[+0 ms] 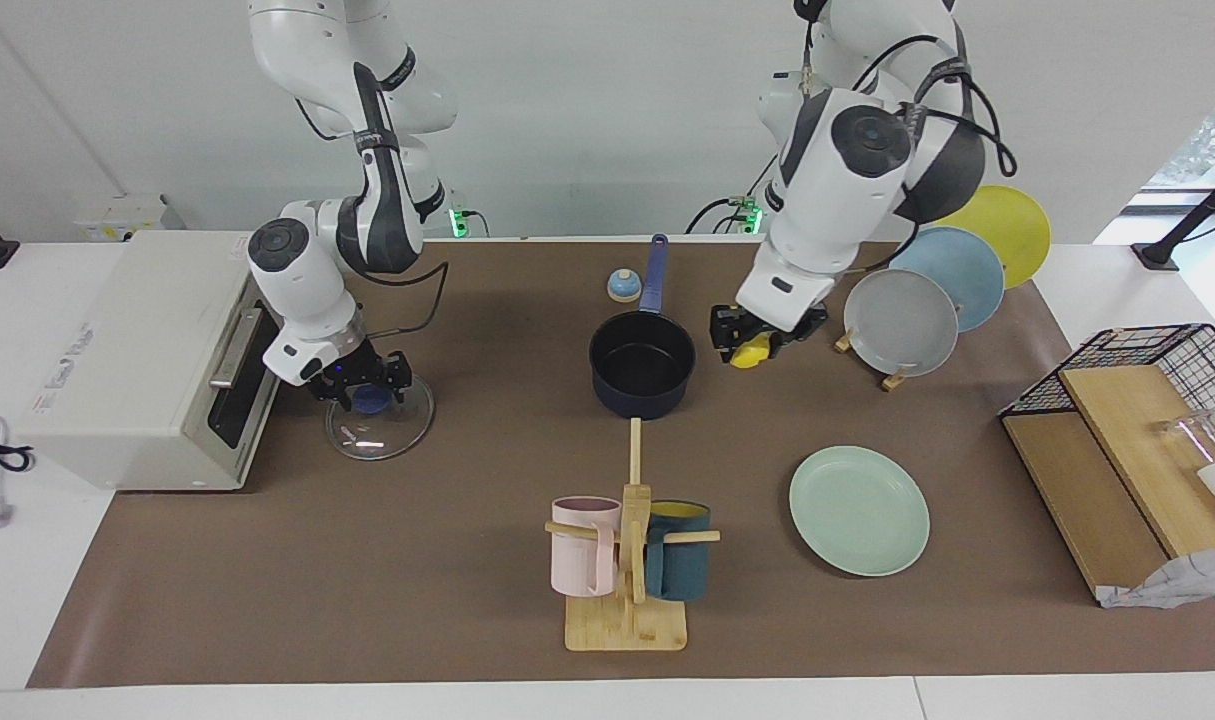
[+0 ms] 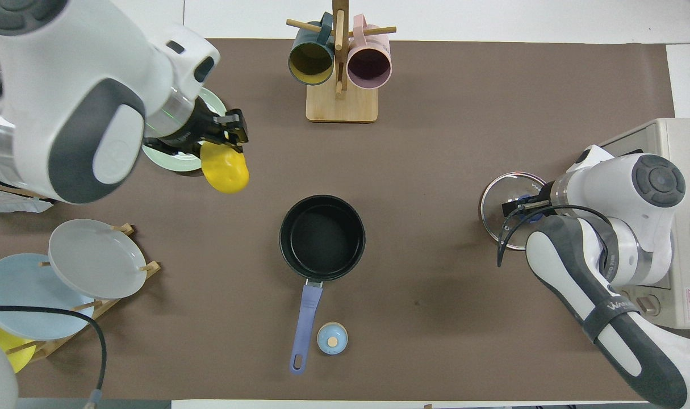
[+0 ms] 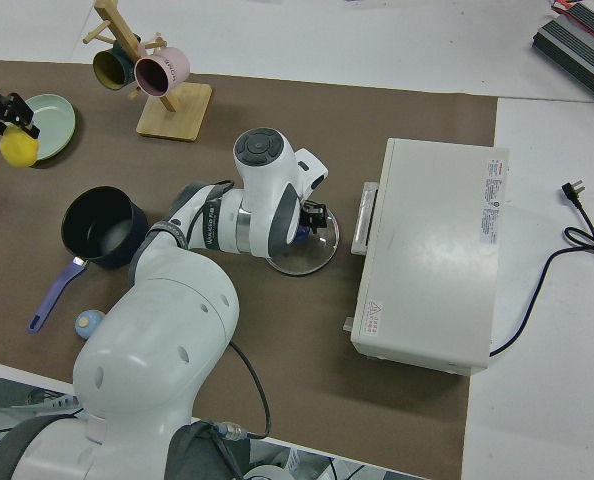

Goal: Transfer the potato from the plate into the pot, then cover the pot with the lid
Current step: 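Carry the potato with the left gripper over the black saucepan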

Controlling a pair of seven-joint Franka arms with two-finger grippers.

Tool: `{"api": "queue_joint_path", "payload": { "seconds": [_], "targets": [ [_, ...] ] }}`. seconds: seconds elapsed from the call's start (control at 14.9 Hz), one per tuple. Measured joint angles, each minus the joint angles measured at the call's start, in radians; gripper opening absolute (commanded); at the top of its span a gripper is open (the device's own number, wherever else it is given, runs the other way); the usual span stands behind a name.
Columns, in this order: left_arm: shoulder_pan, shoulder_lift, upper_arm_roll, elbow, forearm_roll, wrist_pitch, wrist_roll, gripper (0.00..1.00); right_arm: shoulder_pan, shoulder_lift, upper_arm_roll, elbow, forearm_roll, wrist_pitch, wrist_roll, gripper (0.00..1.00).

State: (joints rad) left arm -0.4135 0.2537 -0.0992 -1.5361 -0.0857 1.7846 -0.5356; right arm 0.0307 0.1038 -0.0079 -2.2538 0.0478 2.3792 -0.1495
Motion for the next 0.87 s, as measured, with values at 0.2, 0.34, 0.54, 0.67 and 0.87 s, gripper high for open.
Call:
{"api": "queue_joint_path", "payload": {
  "seconds": [0.2, 0.34, 0.54, 0.67, 0.87],
  "targets": [
    [-0.1, -0.055, -0.002, -0.208, -0.001, 0.185, -0.047, 0.0, 0.0, 0.0, 0.0, 0.0, 0.0, 0.0, -0.017, 0.79],
    [-0.146, -0.075, -0.002, -0.287, -0.001, 0.245, -0.052, 0.0, 0.0, 0.0, 0.0, 0.0, 0.0, 0.0, -0.017, 0.68],
    [-0.184, -0.081, -0.002, -0.338, -0.001, 0.297, -0.05, 0.0, 0.0, -0.001, 0.0, 0.0, 0.0, 0.0, -0.019, 0.4],
    [-0.191, -0.08, -0.001, -0.375, -0.001, 0.338, -0.014, 0.0, 0.0, -0.001, 0.0, 0.0, 0.0, 0.0, -0.019, 0.14],
    [-0.202, -0.073, -0.001, -0.411, -0.001, 0.382, 0.015, 0.0, 0.0, -0.001, 0.0, 0.0, 0.0, 0.0, -0.019, 0.0]
  ]
}}
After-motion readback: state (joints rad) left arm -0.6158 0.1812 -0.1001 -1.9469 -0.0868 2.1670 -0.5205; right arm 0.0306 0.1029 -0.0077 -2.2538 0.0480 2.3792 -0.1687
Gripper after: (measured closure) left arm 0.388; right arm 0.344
